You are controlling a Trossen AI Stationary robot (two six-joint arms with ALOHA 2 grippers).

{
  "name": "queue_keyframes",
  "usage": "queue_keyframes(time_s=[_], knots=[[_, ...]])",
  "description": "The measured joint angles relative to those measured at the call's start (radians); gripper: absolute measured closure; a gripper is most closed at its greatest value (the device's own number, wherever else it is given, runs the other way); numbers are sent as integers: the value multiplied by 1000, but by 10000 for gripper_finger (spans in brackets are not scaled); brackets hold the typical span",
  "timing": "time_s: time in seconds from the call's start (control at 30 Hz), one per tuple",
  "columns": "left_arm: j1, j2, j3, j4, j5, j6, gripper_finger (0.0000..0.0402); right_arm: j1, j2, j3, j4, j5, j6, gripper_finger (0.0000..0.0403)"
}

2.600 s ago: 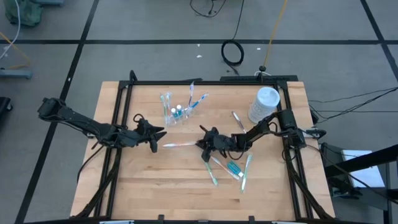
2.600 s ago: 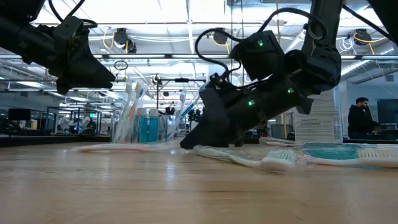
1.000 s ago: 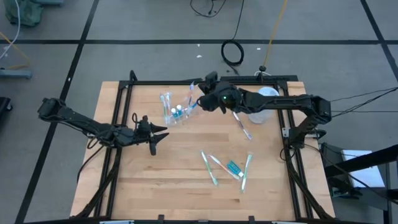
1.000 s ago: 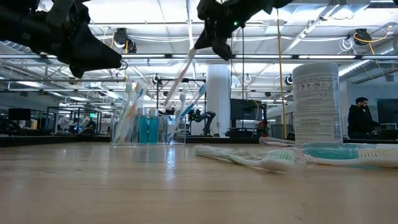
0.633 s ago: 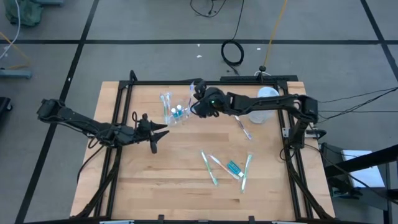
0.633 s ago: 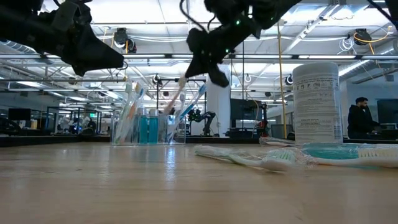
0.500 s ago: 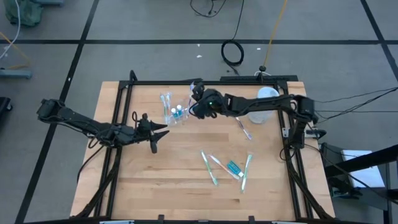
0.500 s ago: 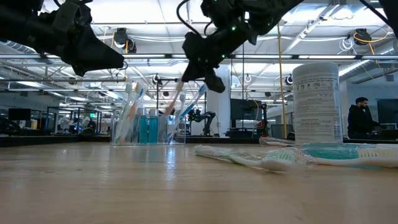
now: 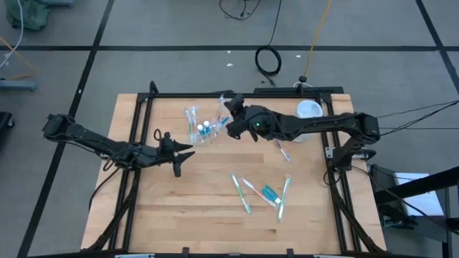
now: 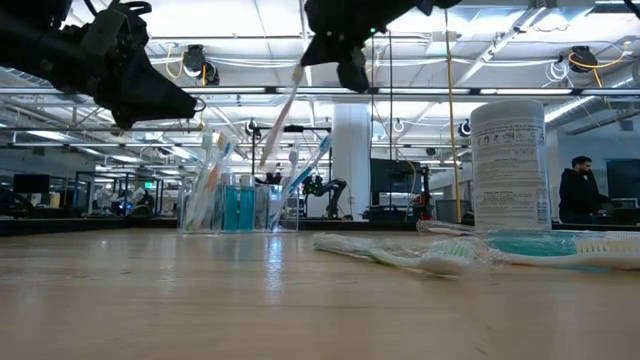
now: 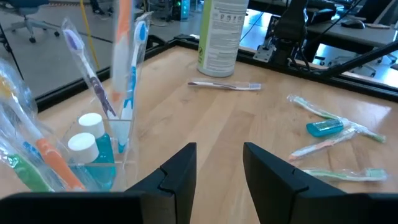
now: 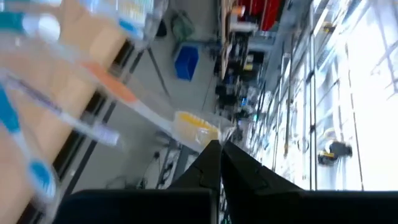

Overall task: Pick & Place toothbrushing station
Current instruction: Put the top orange toothbrush into the transparent organizer

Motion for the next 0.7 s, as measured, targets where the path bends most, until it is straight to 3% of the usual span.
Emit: queue_keyframes(time_s=[0.5, 0.7], knots=[[0, 0, 0, 2, 1, -74, 266, -5, 41, -2, -77, 20, 105, 403], [0, 0, 0, 2, 1, -74, 266, -20, 70, -1, -90, -83, 170, 403]])
